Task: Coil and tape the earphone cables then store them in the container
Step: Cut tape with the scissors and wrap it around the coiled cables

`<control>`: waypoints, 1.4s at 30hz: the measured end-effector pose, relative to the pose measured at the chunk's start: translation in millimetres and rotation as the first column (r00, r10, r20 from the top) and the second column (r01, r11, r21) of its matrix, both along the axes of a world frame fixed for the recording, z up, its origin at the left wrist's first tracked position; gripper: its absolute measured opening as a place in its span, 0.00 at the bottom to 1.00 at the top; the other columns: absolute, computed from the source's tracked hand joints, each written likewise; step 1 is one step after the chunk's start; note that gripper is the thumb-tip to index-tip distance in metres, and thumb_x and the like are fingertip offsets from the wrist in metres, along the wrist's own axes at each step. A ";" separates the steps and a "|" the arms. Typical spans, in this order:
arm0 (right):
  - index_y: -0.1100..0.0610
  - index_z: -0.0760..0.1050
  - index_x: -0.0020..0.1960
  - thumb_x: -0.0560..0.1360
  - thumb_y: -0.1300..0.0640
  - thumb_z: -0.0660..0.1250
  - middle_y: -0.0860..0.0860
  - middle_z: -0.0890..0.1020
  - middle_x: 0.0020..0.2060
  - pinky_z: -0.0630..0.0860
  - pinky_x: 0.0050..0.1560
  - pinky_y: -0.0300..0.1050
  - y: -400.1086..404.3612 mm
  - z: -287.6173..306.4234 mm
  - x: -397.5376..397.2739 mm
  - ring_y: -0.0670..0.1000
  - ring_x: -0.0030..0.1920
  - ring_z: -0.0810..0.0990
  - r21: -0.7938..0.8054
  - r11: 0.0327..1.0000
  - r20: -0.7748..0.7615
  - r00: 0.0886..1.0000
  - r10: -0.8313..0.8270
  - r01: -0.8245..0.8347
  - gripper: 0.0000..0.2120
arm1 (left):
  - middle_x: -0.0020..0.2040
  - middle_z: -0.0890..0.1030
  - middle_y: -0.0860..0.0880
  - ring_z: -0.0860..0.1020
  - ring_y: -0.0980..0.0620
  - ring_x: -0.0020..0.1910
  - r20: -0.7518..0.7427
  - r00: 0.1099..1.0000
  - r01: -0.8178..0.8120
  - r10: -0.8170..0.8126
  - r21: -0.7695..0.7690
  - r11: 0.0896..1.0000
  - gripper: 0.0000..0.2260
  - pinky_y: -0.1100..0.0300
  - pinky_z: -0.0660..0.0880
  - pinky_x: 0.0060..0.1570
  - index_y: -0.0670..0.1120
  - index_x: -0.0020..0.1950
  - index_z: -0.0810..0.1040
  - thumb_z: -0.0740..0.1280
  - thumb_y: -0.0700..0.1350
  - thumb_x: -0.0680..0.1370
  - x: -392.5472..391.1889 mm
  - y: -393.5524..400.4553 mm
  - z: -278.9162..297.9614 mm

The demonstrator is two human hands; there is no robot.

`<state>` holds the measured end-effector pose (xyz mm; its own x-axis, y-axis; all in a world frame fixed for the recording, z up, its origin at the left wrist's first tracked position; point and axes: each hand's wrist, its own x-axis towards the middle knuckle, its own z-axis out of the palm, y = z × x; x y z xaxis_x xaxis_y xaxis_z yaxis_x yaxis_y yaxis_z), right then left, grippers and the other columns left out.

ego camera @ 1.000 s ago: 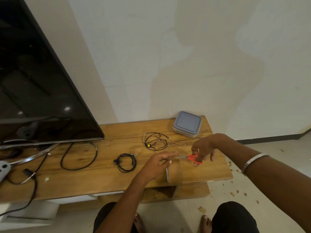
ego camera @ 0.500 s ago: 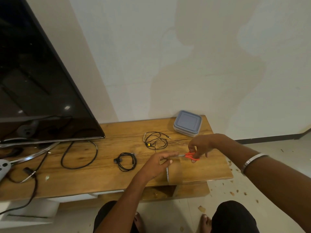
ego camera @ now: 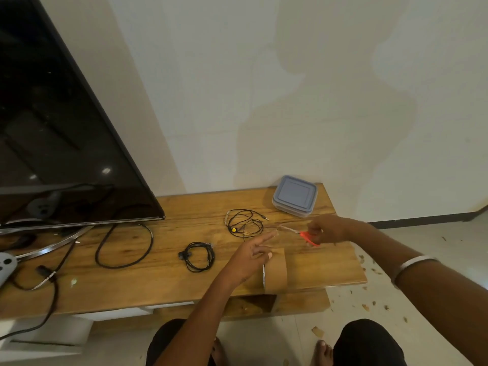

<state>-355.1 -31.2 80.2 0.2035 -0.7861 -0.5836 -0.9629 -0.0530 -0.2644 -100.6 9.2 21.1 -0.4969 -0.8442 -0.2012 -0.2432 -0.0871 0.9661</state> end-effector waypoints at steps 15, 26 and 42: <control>0.61 0.74 0.52 0.76 0.57 0.66 0.54 0.80 0.48 0.77 0.48 0.41 19.8 -73.8 -20.1 0.53 0.50 0.81 -0.115 0.893 -0.273 0.851 -0.449 0.434 0.08 | 0.70 0.70 0.65 0.76 0.62 0.61 0.046 0.998 -0.040 0.046 -0.121 0.992 0.23 0.66 0.71 0.62 0.59 0.70 0.71 0.65 0.39 0.79 -0.7 0.9 -2.5; 0.60 0.70 0.60 0.76 0.59 0.63 0.58 0.73 0.60 0.73 0.57 0.46 22.0 -69.7 -5.5 0.56 0.59 0.75 -0.340 0.888 -0.165 0.910 -0.380 0.309 0.13 | 0.69 0.69 0.66 0.75 0.65 0.62 0.077 0.996 -0.027 0.044 -0.208 0.978 0.24 0.73 0.68 0.61 0.58 0.71 0.69 0.64 0.38 0.79 0.1 5.5 -1.1; 0.56 0.80 0.55 0.75 0.63 0.64 0.54 0.83 0.51 0.70 0.48 0.36 39.5 -73.1 78.7 0.52 0.52 0.80 -0.306 0.923 0.338 0.933 -0.123 0.232 0.11 | 0.71 0.68 0.61 0.74 0.63 0.62 0.021 0.987 -0.155 0.161 -0.185 0.971 0.28 0.66 0.74 0.58 0.58 0.72 0.68 0.70 0.37 0.75 7.7 9.2 -7.4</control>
<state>-276.3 8.2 7.1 0.1672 -0.9632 -0.2104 -0.8384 -0.0266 -0.5444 -92.9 18.4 13.6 -0.3495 -0.9355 -0.0525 -0.2752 0.0490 0.9602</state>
